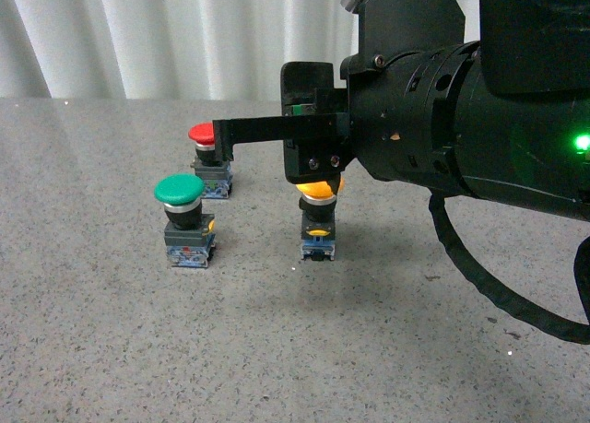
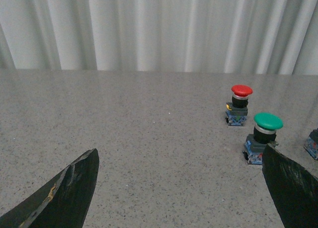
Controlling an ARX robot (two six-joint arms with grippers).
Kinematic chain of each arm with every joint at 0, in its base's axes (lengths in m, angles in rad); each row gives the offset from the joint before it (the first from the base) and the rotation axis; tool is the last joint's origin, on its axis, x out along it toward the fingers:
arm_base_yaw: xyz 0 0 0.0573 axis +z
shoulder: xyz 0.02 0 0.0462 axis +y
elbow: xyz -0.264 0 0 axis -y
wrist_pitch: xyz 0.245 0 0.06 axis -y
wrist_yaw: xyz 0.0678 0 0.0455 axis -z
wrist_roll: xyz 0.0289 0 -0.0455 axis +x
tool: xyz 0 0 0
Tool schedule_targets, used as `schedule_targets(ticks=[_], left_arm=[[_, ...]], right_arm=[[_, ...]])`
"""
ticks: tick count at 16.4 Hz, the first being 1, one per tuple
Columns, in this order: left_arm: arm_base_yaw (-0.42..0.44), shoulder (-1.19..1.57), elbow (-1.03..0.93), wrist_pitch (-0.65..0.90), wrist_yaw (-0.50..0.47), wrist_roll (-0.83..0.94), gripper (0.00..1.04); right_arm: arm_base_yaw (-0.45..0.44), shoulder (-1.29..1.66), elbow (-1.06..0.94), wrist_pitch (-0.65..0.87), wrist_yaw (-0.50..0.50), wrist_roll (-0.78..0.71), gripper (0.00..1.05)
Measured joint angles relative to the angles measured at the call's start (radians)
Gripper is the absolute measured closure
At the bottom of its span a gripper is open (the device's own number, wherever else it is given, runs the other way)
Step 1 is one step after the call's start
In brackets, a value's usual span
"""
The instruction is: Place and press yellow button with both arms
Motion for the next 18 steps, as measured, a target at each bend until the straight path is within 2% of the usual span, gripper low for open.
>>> schedule_targets(ticks=[2, 3, 13, 18], left_arm=[[0.0, 0.0, 0.0, 0.0, 0.0, 0.0, 0.07], [0.0, 0.0, 0.0, 0.0, 0.0, 0.0, 0.07], [0.0, 0.0, 0.0, 0.0, 0.0, 0.0, 0.07], [0.0, 0.0, 0.0, 0.0, 0.0, 0.0, 0.07]], right_arm=[[0.002, 0.0, 0.001, 0.0, 0.0, 0.0, 0.99], [0.007, 0.001, 0.001, 0.001, 0.0, -0.003, 1.03], [0.011, 0.092, 0.025, 0.01, 0.007, -0.004, 1.03], [0.01, 0.1, 0.026, -0.037, 0.007, -0.023, 1.03]])
